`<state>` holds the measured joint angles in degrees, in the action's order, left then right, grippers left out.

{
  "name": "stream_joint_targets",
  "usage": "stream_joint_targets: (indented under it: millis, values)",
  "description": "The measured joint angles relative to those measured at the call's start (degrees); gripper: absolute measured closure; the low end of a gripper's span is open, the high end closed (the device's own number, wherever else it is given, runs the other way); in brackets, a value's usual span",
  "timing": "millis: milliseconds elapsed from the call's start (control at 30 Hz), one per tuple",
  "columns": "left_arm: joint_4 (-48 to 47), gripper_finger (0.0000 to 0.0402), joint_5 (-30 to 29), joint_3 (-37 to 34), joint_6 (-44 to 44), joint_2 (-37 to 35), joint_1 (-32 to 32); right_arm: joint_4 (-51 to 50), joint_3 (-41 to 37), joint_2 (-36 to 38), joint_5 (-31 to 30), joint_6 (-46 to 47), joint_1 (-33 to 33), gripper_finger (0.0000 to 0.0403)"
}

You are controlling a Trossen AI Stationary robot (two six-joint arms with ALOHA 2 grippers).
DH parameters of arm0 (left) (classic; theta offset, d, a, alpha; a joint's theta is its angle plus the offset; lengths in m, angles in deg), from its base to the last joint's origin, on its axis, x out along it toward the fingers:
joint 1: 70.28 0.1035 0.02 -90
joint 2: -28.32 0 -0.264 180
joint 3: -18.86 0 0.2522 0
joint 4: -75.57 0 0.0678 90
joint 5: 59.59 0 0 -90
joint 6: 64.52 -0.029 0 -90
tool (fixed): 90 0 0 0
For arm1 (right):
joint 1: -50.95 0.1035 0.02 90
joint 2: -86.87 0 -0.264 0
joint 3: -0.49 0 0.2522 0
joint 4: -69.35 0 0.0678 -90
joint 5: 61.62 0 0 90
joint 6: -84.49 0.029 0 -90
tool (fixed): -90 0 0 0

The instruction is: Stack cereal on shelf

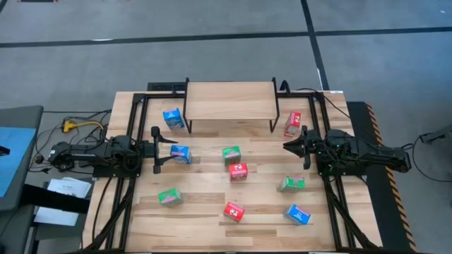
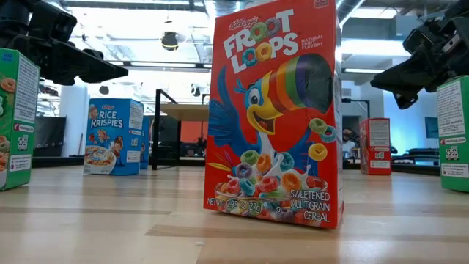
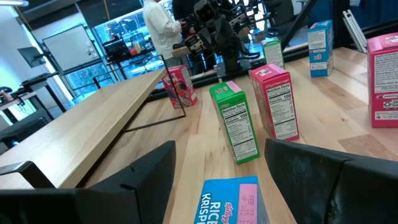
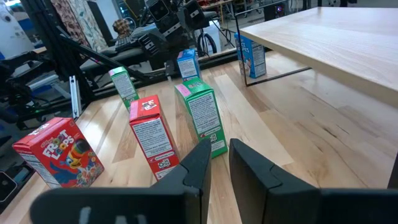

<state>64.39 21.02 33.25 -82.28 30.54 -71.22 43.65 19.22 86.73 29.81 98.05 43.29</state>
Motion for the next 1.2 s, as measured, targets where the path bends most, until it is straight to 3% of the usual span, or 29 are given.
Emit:
stream_joint_targets:
  millis: [1000,1200]
  values:
    - [0.04,0.0163,-0.31,0.01,-0.15,0.00,0.00,0.00,0.00,0.00,0.01,0.00,-0.01,0.0321]
    - [0.38,0.0163,-2.55,0.02,0.80,0.00,-0.01,0.00,0.00,0.00,0.01,0.00,-0.02,0.0321]
